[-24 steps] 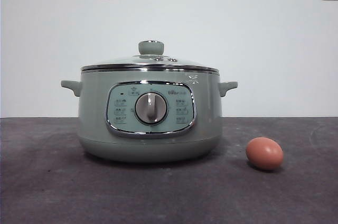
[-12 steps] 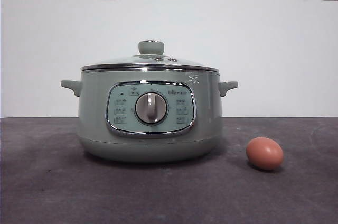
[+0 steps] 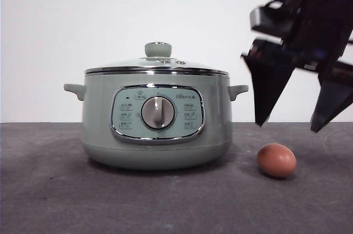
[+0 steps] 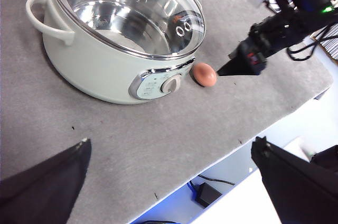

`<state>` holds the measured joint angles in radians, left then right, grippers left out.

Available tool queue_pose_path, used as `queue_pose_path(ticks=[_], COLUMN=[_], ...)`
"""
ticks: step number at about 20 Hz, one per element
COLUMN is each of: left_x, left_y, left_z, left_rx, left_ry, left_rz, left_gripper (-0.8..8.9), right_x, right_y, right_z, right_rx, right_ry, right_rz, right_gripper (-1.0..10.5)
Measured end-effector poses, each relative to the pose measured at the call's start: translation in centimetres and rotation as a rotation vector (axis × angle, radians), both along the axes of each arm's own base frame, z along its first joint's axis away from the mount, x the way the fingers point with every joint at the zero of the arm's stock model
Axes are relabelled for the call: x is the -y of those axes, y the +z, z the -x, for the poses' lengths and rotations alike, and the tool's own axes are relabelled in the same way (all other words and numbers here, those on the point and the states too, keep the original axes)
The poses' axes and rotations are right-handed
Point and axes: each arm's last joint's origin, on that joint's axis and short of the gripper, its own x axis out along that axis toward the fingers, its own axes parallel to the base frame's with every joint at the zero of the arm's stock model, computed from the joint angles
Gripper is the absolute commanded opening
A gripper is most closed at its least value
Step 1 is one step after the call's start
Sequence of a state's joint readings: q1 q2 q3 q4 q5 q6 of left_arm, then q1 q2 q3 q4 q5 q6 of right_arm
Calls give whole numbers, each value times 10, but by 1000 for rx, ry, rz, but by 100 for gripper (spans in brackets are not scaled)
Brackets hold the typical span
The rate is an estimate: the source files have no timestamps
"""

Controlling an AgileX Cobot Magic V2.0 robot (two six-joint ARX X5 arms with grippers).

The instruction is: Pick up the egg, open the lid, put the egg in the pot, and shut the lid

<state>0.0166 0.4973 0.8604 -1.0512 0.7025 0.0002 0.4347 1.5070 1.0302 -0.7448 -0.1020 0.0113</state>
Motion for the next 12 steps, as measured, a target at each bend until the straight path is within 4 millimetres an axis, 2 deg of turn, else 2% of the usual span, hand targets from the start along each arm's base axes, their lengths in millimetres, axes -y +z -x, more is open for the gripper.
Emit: queue_pose_path(ticks=[5, 7, 12], left_x=[0, 0, 0], left_y=[0, 0, 0], left_z=[0, 0, 0], left_rx=[0, 1, 1], left_ry=[0, 0, 0], left_rz=[0, 0, 0], left_gripper=[565, 565, 565], right_x=[-8, -10, -11], right_y=[-28, -36, -39], right_z=[-15, -19, -21], right_rx=[-43, -57, -56], right_ry=[-12, -17, -21], right_rz=[17, 25, 23], right_gripper=[578, 482, 236])
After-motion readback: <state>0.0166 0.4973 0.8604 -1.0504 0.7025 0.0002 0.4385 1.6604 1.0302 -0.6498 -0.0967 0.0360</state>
